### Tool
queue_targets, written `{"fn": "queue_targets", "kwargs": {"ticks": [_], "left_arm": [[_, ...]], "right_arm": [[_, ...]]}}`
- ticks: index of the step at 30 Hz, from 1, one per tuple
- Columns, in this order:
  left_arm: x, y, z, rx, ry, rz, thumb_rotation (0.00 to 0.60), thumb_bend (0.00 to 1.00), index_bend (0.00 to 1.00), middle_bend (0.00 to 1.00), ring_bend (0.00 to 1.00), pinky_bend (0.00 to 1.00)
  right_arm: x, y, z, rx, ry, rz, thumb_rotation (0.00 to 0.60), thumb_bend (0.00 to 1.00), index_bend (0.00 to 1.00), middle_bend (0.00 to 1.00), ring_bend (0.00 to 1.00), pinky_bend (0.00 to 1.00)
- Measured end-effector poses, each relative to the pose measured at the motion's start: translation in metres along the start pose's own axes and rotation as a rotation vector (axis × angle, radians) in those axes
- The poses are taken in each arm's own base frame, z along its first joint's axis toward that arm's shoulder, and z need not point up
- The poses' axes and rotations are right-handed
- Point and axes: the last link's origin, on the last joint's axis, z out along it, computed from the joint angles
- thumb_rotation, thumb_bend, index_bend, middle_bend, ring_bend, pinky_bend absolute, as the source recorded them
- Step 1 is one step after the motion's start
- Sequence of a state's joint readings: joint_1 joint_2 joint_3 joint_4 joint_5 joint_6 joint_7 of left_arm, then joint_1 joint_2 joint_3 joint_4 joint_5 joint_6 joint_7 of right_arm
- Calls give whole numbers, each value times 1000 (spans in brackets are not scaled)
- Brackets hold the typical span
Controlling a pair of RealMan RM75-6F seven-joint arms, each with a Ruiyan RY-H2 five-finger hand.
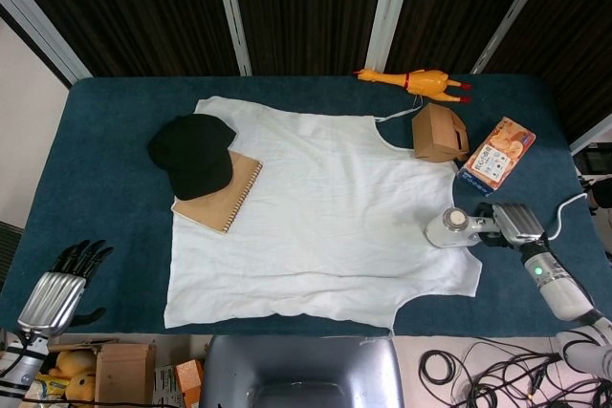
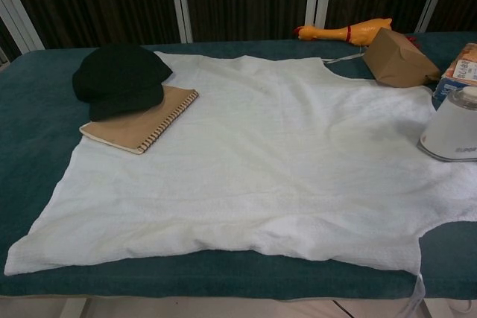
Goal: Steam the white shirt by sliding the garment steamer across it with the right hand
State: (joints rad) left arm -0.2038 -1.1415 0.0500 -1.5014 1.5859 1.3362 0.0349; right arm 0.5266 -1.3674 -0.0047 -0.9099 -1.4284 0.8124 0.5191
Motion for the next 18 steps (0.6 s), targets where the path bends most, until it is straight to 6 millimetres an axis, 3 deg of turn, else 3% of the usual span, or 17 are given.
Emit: {"fn": "queue_targets", "kwargs": {"ticks": [3,9,18], "left_arm": [[0,0,0,-3,0,0,600,26,129,71,15,112],[0,2,0,-6,3,0,600,26,129,71,15,112],[1,3,-1,-10,8,-7,600,25,129,71,15,112]], "right_arm": [[2,4,-2,-14,-15,-1,600,346,126,287,248,337],[8,6,-7,-19,-18,-2,600,272,15,182,161,261],[25,6,-22,8,21,-19,600,214,0,80,45,144]]}}
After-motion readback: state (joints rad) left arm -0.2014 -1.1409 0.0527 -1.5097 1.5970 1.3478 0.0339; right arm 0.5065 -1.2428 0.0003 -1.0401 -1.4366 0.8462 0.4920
